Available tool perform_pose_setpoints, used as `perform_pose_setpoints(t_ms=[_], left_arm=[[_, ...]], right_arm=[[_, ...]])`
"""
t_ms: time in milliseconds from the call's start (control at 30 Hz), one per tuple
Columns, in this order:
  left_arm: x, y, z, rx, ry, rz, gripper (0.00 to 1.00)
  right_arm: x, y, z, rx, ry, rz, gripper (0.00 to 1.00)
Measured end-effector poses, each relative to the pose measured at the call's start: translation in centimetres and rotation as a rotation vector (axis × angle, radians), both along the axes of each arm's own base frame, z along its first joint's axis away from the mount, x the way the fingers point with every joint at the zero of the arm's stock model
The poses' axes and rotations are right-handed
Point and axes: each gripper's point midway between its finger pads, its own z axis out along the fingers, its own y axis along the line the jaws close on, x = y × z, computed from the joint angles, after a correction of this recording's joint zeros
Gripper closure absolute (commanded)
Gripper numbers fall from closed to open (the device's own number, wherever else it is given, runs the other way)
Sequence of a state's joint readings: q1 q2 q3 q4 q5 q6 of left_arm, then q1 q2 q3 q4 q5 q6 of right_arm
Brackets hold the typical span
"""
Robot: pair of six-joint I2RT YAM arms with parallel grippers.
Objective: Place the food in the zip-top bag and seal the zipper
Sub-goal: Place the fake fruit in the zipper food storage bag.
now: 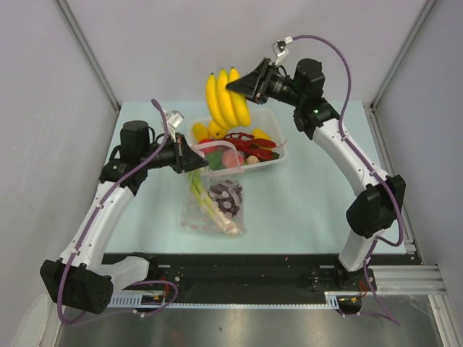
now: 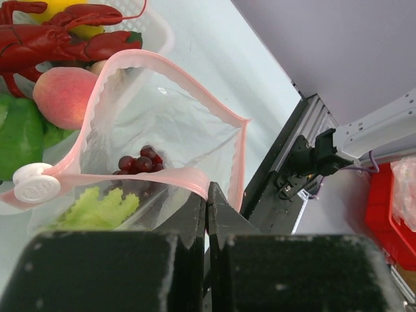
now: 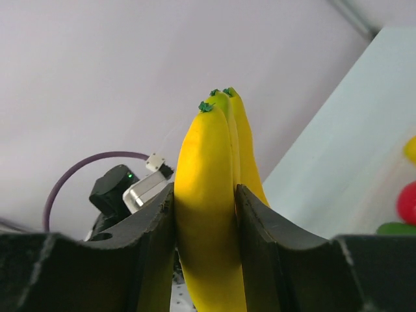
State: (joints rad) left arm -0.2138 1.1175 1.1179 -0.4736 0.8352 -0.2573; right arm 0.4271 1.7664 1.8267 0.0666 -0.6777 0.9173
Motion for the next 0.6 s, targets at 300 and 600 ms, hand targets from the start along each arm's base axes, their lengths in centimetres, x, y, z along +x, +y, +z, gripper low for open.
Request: perform_pose_setpoints(t_ms=[300,600], left_arm=[[-1.2,-0.4,2.3,-0.073,-0.052,-0.026,1.0],[-2.5,-0.3,3.4,-0.121,-0.094,-0.014,1.0]], right_arm=[[-3.6,4.2,-4.0,0.087,0.255,0.152,1.0],[-4.7,4.6,-8.1,0.1,0.509,0.155,1.0]])
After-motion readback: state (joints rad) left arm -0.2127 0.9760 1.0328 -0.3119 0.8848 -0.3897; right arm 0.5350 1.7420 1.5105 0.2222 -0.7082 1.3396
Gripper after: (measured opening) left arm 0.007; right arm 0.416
